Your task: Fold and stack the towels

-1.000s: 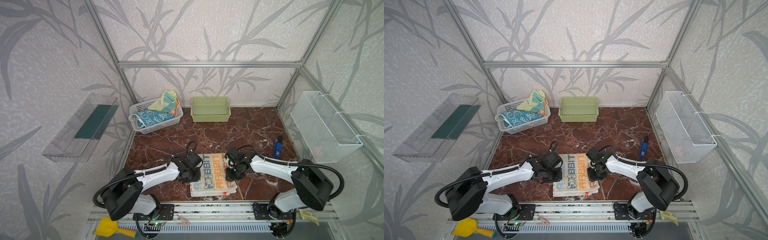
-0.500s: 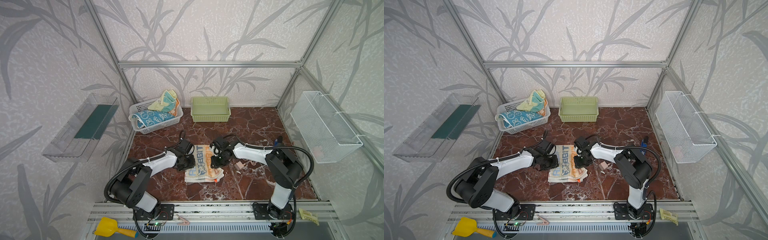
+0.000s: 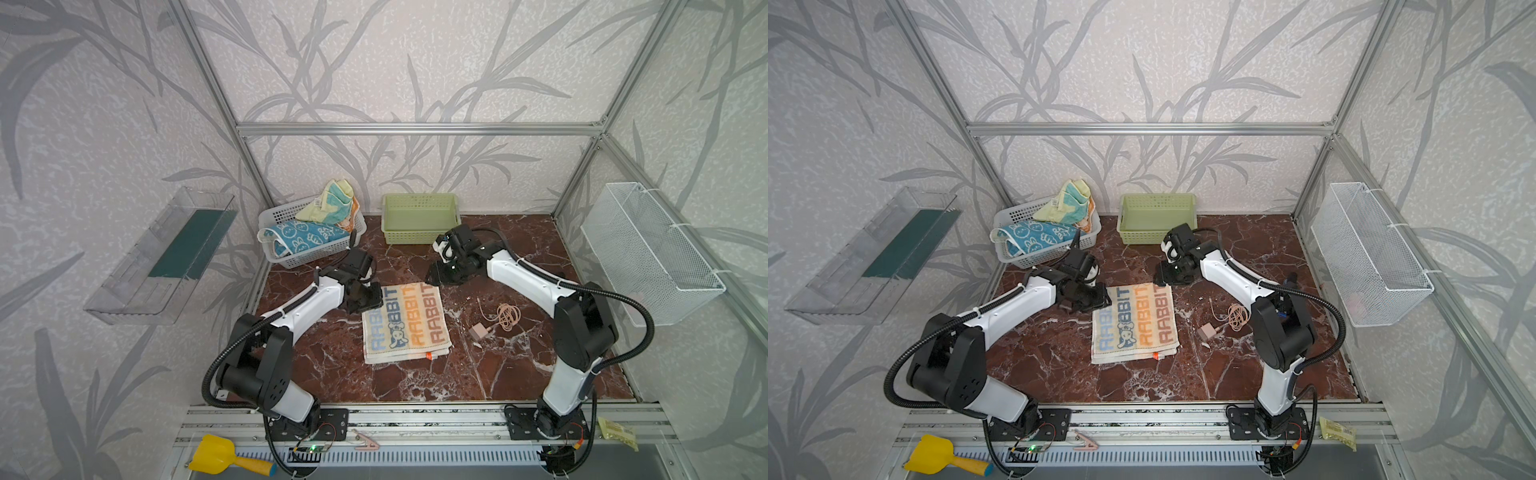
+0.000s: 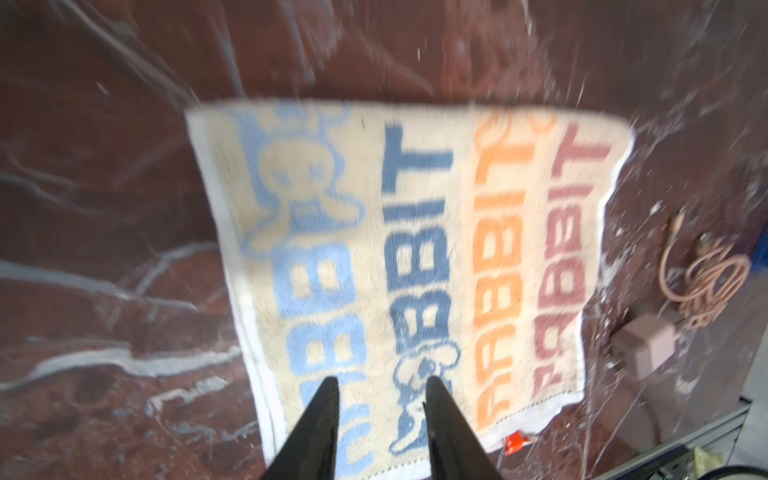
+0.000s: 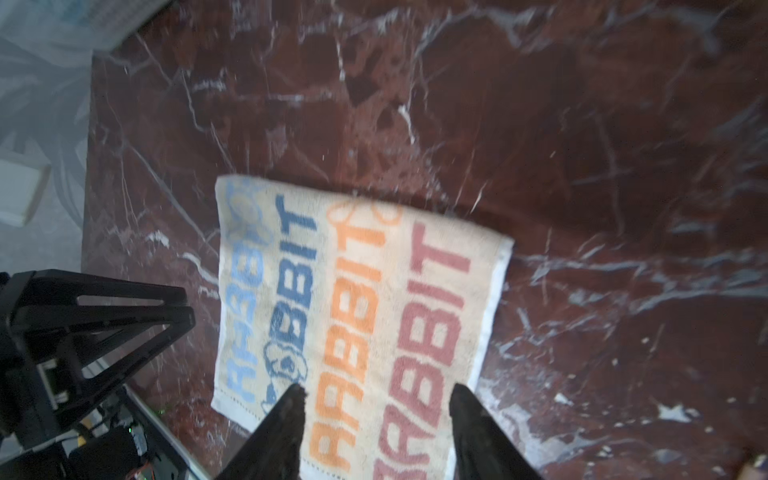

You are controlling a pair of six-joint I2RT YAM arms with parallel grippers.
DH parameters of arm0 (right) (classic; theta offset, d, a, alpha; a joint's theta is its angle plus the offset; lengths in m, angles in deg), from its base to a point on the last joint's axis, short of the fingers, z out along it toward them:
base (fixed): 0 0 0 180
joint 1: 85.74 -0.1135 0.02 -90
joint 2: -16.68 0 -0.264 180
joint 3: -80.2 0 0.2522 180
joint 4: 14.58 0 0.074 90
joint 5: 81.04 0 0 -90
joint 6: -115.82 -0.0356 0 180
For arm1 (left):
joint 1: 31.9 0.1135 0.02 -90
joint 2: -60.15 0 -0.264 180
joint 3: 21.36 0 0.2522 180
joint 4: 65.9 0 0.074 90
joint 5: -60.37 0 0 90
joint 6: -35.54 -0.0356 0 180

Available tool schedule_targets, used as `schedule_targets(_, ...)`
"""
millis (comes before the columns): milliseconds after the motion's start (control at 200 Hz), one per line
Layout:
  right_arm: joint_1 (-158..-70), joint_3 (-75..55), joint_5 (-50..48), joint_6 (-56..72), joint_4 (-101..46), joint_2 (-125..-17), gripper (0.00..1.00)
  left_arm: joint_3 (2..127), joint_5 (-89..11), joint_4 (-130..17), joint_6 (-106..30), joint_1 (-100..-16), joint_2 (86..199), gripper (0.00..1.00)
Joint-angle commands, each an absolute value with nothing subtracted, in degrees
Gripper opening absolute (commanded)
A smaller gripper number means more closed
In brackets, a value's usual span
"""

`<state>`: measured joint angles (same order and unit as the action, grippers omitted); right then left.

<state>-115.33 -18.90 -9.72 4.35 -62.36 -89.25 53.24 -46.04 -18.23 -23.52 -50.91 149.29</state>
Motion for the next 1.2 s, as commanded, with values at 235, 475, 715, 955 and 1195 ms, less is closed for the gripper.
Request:
schedule_targets(235,-113.49,-28.83,-7.89,6.76,-66.78,-104.45,0.56,60.32,-51.72,-23.64,-23.84,-39.65,161.81,0.47)
schedule_targets(475,-111.42,-27.96,-9.05,5.91,-64.83,-107.14,0.56,60.08,-55.58,-27.88,-22.52,-38.48,167.14,0.47)
schedule_targets(715,-111.11,-28.12,-11.18,5.21,-63.76,-109.77,0.56,59.12,-56.93,-29.68,-21.81,-38.41,167.91,0.47)
schedule_targets(955,-111.15,-27.92,-13.84,4.62,-61.74,-111.02,0.44,58.52,-58.41,-31.84,-21.98,-38.45,168.43,0.36)
schedule_targets(1195,-110.86,-27.75,-14.29,5.65,-60.60,-109.15,0.06,58.20,-59.15,-34.49,-24.55,-38.39,166.05,0.03)
